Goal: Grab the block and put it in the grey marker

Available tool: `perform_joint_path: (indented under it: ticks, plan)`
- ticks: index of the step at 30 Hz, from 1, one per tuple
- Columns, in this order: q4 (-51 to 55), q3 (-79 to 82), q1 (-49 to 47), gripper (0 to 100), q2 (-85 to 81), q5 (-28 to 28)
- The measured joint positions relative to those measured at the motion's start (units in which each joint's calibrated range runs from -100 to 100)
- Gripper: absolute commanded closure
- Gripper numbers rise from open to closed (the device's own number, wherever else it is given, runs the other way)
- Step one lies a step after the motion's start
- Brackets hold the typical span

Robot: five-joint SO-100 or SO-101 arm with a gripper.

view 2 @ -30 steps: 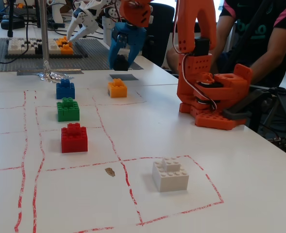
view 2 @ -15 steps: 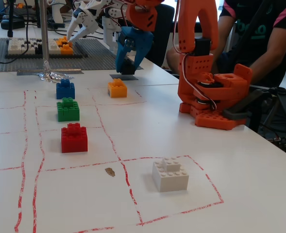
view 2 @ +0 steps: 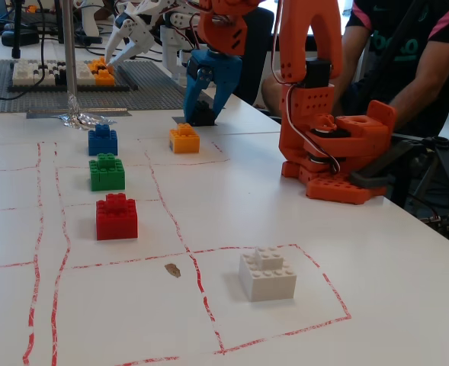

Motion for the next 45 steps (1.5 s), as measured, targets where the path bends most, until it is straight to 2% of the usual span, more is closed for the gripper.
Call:
perform_joint_path:
  ticks: [9, 17, 19, 23, 30, 33, 39, 45]
  plan:
    - [0.0, 0.0, 0.1, 68, -0.09, -0.68]
    - [0.0, -0.09, 0.3, 67, -2.23, -0.39]
    - [0.0, -0.45, 0.4, 69, -4.73, 0.49]
    - [2.01, -3.7, 0.3, 83, -11.0, 2.98]
    - [11.5, -3.79, 1.4, 93, -25.44, 4.98]
    - [16.88, -1.44, -1.4, 97, -33.78, 4.84]
    - [20.98, -0.9, -17.45, 100, -43.49, -1.81]
    - [20.98, -0.9, -35.99, 100, -45.72, -14.07]
